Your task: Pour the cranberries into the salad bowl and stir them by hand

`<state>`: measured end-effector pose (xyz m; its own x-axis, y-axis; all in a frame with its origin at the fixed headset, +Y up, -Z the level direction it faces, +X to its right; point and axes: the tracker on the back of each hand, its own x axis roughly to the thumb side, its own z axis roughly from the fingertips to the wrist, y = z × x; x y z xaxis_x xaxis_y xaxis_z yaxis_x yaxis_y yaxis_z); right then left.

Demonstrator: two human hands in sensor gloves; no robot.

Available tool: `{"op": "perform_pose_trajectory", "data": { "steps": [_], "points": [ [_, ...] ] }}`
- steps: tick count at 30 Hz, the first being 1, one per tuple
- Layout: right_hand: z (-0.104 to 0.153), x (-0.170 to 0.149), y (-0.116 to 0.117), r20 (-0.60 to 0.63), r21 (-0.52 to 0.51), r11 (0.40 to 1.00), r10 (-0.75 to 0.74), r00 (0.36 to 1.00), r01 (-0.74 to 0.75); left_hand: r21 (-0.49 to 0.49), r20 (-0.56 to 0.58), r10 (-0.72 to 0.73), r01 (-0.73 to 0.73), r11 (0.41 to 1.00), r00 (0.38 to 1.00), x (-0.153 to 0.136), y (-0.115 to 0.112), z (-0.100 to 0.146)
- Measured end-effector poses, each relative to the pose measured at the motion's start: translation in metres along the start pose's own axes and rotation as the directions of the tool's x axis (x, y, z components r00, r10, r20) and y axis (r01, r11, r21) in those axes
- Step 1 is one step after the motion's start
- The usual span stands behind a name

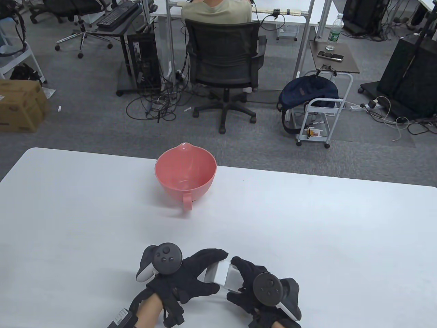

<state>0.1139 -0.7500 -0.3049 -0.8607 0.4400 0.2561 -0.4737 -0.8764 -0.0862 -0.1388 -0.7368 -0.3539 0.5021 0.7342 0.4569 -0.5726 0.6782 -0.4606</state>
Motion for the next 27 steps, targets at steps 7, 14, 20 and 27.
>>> {"op": "perform_pose_trajectory", "data": {
  "steps": [7, 14, 20, 27],
  "points": [
    [0.001, 0.002, 0.001, -0.007, -0.012, 1.000, -0.004, 1.000, 0.004, 0.134, -0.047, -0.061, 0.067, 0.989, 0.997, 0.004, 0.000, 0.003],
    [0.003, 0.006, -0.003, 0.004, -0.076, 0.997, 0.023, 1.000, -0.022, 0.282, -0.104, -0.075, 0.102, 0.954, 0.992, 0.014, -0.002, 0.006],
    [0.003, 0.012, -0.004, 0.013, -0.119, 0.991, 0.059, 0.998, -0.057, 0.369, -0.171, -0.004, 0.068, 0.927, 0.985, 0.016, -0.003, 0.009],
    [0.002, -0.005, -0.002, -0.055, -0.099, 0.994, 0.034, 0.998, -0.039, 0.493, -0.267, 0.157, -0.005, 0.870, 0.951, 0.000, 0.023, 0.026]
  ]
}}
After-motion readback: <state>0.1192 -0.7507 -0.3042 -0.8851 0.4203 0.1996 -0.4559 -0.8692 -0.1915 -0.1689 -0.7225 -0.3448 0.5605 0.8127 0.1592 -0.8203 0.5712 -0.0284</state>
